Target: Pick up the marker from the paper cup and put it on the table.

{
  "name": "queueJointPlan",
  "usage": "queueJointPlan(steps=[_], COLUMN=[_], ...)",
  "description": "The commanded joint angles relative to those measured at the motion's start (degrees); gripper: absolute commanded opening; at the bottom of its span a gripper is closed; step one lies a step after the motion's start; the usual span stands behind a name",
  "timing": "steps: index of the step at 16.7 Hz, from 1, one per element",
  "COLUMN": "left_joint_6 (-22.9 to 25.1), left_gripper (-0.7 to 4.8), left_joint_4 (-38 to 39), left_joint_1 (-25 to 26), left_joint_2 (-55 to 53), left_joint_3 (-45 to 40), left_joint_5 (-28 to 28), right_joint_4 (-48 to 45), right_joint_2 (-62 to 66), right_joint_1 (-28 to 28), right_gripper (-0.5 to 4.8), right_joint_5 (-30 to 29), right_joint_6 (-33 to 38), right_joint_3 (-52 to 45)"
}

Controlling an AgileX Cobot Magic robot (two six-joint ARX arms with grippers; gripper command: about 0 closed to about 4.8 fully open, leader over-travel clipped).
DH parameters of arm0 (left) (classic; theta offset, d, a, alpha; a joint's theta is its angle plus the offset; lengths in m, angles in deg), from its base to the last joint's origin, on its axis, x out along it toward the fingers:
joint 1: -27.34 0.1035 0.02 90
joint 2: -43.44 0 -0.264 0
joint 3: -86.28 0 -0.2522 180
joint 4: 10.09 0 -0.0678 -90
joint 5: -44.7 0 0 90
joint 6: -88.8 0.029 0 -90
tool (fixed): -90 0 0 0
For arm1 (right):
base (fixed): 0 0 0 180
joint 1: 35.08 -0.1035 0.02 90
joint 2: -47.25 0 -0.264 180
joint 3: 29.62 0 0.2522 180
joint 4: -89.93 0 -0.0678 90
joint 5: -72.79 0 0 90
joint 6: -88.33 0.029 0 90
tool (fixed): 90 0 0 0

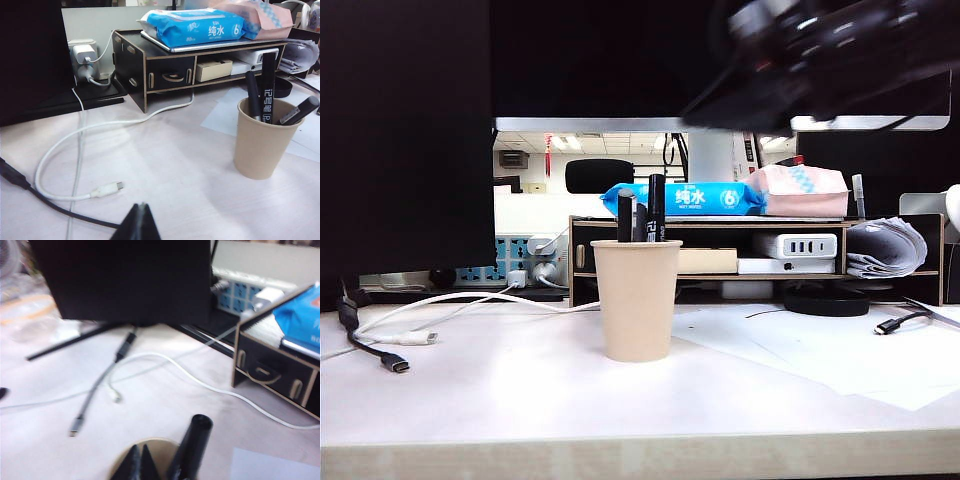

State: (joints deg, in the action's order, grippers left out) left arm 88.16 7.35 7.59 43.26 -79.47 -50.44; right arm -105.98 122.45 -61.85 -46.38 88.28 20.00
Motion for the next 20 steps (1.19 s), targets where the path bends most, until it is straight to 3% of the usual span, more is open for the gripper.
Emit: queueJointPlan(steps=[1, 3, 4, 5, 20], left_joint_6=[0.4, 0.4, 0.4, 0.4, 0.4], left_gripper=[-0.05, -0.05, -0.05, -0.05, -0.05], left_joint_4=[-0.7, -0.7, -0.7, -0.7, -0.6], left_joint_1=[0.0, 0.0, 0.0, 0.0, 0.0], left_joint_2=[0.0, 0.0, 0.0, 0.0, 0.0], left_joint_3=[0.0, 0.0, 0.0, 0.0, 0.0], left_joint_5=[-0.1, 0.0, 0.0, 0.0, 0.0], right_joint_4=[-6.2, -8.5, -10.7, -10.6, -10.5], right_joint_2=[3.9, 6.2, 10.3, 11.2, 16.4], right_joint_1=[-0.9, -0.9, -0.9, -0.9, -1.0], right_gripper=[1.46, 1.54, 2.02, 2.11, 1.97], right_joint_5=[2.1, 2.3, 2.8, 3.3, 5.0], right_joint_6=[-0.6, -0.7, -0.7, -0.6, 0.1], right_joint_3=[0.3, 0.3, 2.6, 3.5, 5.7])
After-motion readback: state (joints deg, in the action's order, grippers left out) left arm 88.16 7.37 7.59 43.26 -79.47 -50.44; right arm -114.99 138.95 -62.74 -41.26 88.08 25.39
